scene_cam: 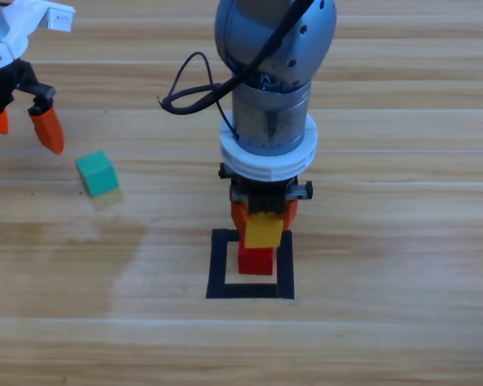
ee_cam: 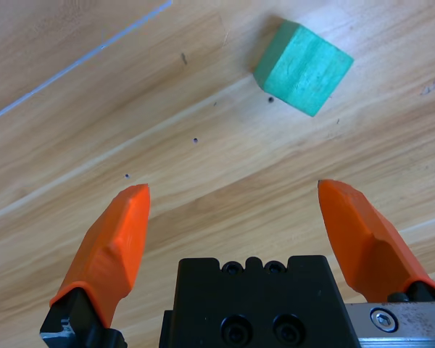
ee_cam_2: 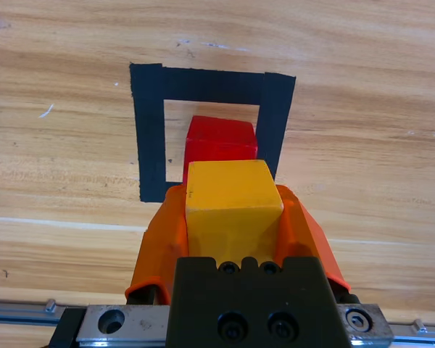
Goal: Stack the blocks in the rectangular block: red at the bottom, yellow in the middle, green on top
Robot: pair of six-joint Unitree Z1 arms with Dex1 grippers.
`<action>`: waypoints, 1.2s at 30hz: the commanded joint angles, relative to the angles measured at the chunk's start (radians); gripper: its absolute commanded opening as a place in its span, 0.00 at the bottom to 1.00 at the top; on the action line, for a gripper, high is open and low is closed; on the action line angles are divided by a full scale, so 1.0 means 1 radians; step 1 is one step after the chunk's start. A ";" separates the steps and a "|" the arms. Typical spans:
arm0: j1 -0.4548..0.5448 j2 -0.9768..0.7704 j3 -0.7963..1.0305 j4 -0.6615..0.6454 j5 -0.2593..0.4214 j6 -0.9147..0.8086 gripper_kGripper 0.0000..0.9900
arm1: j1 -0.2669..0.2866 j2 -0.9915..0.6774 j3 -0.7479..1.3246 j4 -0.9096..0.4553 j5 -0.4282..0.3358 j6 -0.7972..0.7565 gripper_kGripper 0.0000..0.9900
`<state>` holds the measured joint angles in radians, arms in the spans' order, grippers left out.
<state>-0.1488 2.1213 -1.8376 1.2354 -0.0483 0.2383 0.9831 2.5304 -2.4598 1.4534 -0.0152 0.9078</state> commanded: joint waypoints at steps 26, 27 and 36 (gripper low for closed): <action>-0.135 0.101 -0.200 0.110 -0.056 -0.840 1.00 | 0.039 0.097 -0.018 0.016 -0.029 0.010 0.00; -0.135 0.103 -0.201 0.113 -0.051 -0.841 1.00 | 0.039 0.099 -0.018 0.016 -0.029 0.010 0.00; -0.150 0.111 -0.180 0.118 0.033 -0.857 1.00 | 0.039 0.110 -0.033 0.024 -0.032 0.010 0.00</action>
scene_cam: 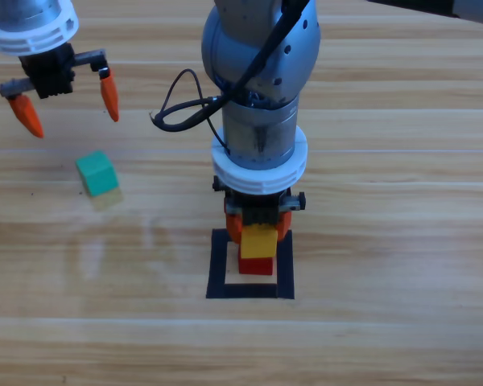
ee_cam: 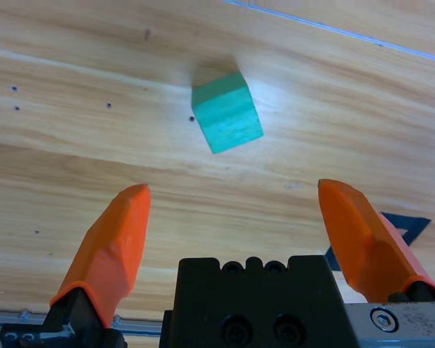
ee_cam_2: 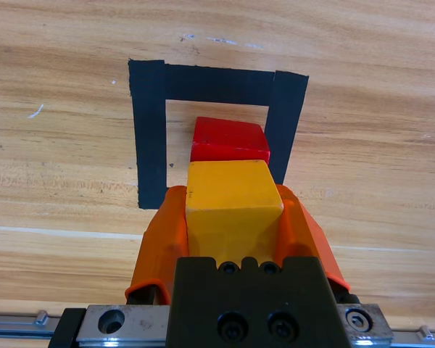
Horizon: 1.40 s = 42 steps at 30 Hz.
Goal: Stack the blocks in the rectangular block: red at the bottom, yellow in the middle, green on top
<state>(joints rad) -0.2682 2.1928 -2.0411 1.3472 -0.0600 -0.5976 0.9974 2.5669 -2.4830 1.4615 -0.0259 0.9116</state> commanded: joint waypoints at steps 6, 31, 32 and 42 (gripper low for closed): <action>-0.045 0.051 0.027 0.006 0.045 -0.050 1.00 | 0.024 0.073 -0.017 0.020 -0.031 0.006 0.00; -0.049 0.111 -0.001 0.001 0.043 -0.192 1.00 | 0.024 0.084 -0.031 0.025 -0.029 0.009 0.00; -0.049 0.111 -0.005 0.001 0.040 -0.192 1.00 | 0.024 0.084 -0.031 0.025 -0.028 0.010 0.00; -0.048 0.130 -0.016 0.000 0.031 -0.186 1.00 | 0.024 0.091 -0.036 0.026 -0.023 0.012 0.00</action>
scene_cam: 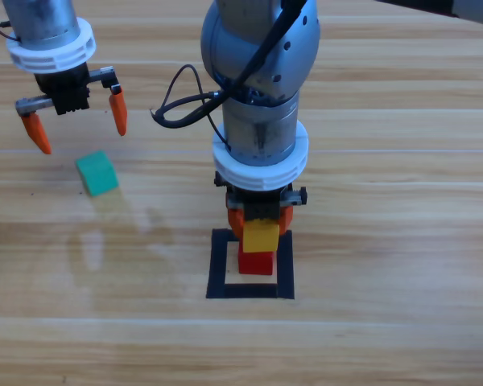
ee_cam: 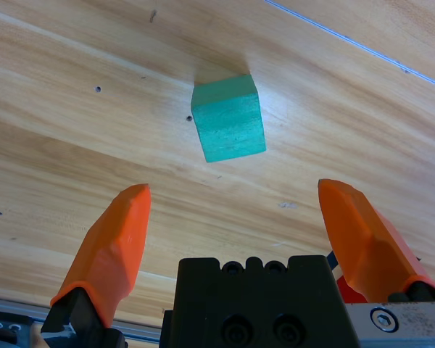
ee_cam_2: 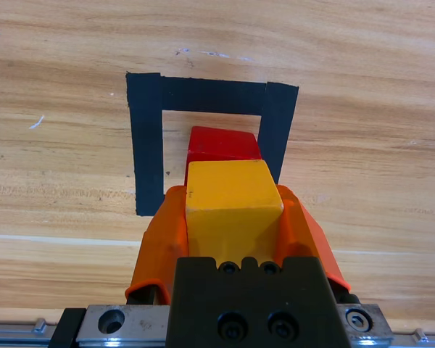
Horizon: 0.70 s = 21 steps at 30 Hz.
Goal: Stack the blocks in the rectangular block: red at the bottom, yellow in the middle, green on top
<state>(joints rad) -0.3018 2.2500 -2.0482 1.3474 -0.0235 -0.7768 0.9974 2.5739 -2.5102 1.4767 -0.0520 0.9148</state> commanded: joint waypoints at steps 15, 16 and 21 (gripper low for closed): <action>-0.014 0.085 -0.015 -0.004 -0.012 0.016 0.98 | 0.029 0.086 -0.019 0.014 0.008 0.010 0.00; -0.014 0.085 -0.013 -0.004 -0.012 0.017 0.98 | 0.029 0.086 -0.021 0.014 0.008 0.012 0.00; -0.014 0.089 -0.013 -0.004 -0.012 0.022 0.98 | 0.030 0.086 -0.022 0.014 0.009 0.012 0.00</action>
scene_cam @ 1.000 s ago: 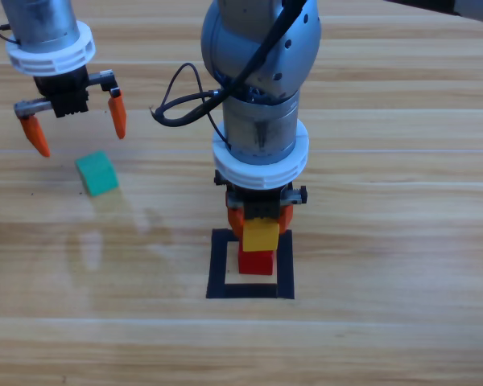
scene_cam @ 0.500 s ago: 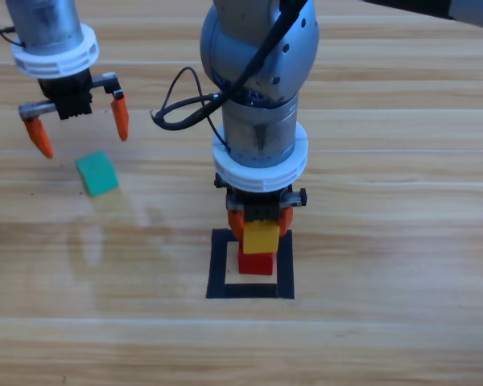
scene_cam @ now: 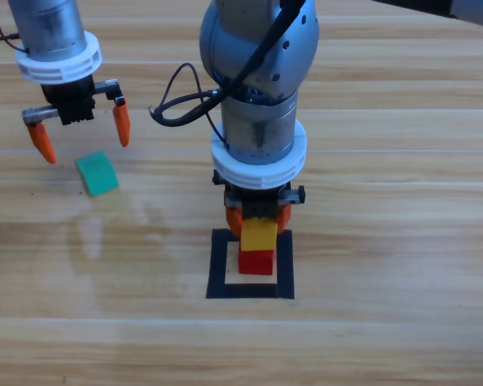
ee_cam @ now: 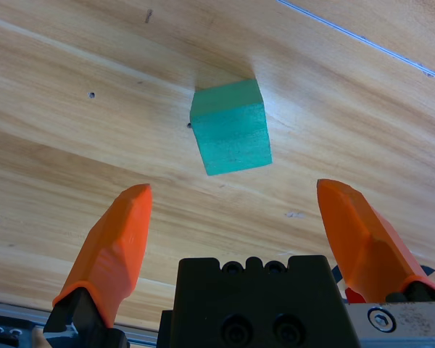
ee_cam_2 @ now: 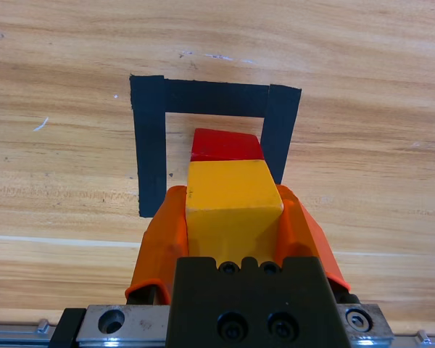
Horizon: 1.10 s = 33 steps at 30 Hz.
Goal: Stack the blocks in the rectangular block: red at the bottom, yellow in the middle, green on top
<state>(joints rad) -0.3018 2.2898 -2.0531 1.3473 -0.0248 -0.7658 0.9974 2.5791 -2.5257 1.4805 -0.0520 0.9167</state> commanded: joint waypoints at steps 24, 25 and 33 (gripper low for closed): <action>-0.013 0.073 -0.021 -0.008 -0.012 0.026 0.98 | 0.035 0.102 -0.018 0.011 0.014 0.007 0.03; -0.013 0.074 -0.022 -0.008 -0.012 0.026 0.98 | 0.035 0.105 -0.022 0.011 0.015 0.005 0.18; -0.013 0.076 -0.025 -0.008 -0.015 0.026 0.98 | 0.038 0.030 -0.033 0.015 -0.012 0.011 1.00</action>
<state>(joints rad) -0.3018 2.3138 -2.0789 1.3463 -0.0289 -0.7515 1.0028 2.6194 -2.5545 1.4836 -0.0518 0.9189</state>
